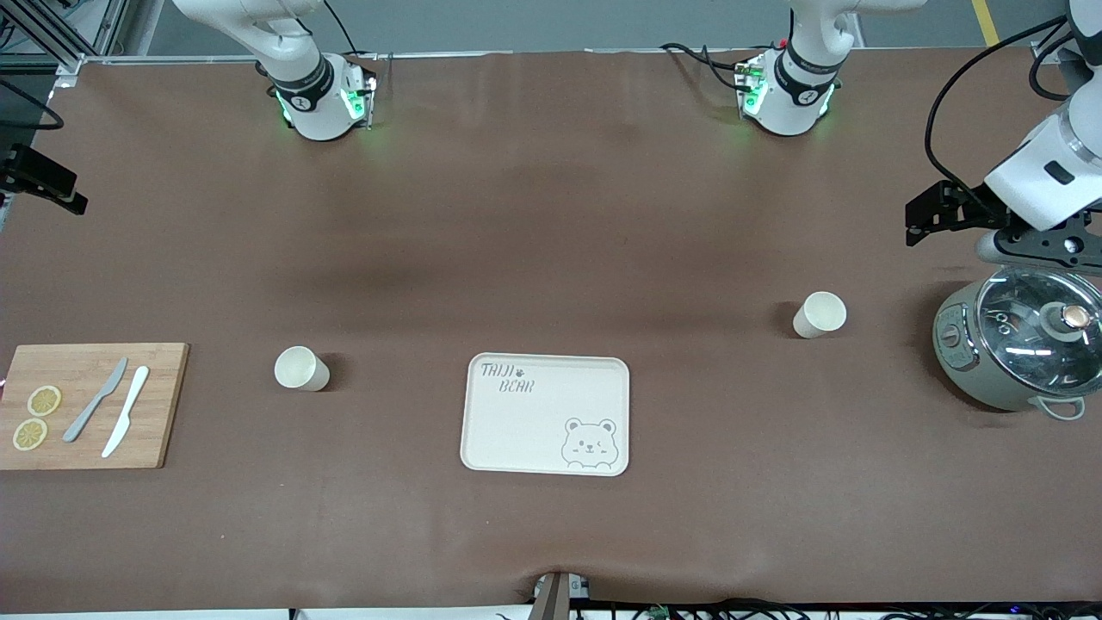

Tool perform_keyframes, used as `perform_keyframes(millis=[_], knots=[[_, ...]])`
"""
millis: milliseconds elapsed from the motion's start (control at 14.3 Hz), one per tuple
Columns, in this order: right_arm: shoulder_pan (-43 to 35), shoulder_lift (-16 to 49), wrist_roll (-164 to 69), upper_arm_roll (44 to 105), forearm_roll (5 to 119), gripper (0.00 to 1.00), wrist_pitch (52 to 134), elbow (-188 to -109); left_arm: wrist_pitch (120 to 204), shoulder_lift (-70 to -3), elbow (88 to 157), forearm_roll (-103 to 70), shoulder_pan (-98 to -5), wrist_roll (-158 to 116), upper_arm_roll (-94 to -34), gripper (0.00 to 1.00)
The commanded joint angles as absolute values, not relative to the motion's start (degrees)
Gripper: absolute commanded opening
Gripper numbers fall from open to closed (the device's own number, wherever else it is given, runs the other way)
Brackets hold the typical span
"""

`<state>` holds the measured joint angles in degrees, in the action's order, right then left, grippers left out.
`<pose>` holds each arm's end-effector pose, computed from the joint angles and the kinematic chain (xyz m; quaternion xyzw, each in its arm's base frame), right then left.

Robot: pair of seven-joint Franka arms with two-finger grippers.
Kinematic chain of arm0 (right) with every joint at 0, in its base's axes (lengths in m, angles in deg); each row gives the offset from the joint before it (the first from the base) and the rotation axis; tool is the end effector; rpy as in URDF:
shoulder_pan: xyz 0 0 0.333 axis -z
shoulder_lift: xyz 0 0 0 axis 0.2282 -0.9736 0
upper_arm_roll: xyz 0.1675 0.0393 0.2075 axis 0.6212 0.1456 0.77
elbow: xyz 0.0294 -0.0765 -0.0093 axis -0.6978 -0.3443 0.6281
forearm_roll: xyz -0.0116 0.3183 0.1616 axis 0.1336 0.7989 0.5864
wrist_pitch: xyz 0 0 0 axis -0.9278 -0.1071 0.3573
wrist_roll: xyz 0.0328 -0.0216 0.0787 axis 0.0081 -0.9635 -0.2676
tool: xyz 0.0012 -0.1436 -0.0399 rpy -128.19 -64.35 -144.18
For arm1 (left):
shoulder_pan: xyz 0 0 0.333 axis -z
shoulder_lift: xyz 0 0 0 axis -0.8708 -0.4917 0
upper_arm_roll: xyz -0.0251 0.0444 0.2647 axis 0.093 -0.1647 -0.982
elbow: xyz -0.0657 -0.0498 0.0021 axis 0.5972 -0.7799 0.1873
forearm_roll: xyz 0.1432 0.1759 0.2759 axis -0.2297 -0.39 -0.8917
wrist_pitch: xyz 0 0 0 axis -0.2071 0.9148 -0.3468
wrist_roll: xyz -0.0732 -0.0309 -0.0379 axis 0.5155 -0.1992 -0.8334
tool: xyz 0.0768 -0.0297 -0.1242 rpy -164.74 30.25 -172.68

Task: Place white IKEA cup upright on tray with both arms
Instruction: 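Move the left gripper down over the white cup near the pot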

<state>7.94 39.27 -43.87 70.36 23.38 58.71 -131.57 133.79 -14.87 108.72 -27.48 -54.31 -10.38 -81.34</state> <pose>0.5003 -0.0405 0.5774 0.9995 -0.0263 -0.0145 0.0110 0.5296 -0.0602 0.5319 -0.9951 0.0975 0.0082 0.0163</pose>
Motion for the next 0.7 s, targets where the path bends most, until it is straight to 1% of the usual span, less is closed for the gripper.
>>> perform_keyframes(millis=[0,490,630], knots=[[8.45,39.12,-43.59,70.64,23.35,1.00,57.74,-130.51,132.57,-15.29,107.84,-27.85,-54.13,-9.20,-81.54,1.00],[8.45,39.12,-43.50,70.72,23.35,1.00,57.83,-130.43,131.16,-16.78,109.25,-27.76,-52.91,-9.55,-80.92,1.00],[8.45,39.12,-43.50,70.64,23.35,1.00,57.83,-130.43,131.95,-17.32,109.95,-27.76,-53.08,-9.82,-80.66,1.00]])
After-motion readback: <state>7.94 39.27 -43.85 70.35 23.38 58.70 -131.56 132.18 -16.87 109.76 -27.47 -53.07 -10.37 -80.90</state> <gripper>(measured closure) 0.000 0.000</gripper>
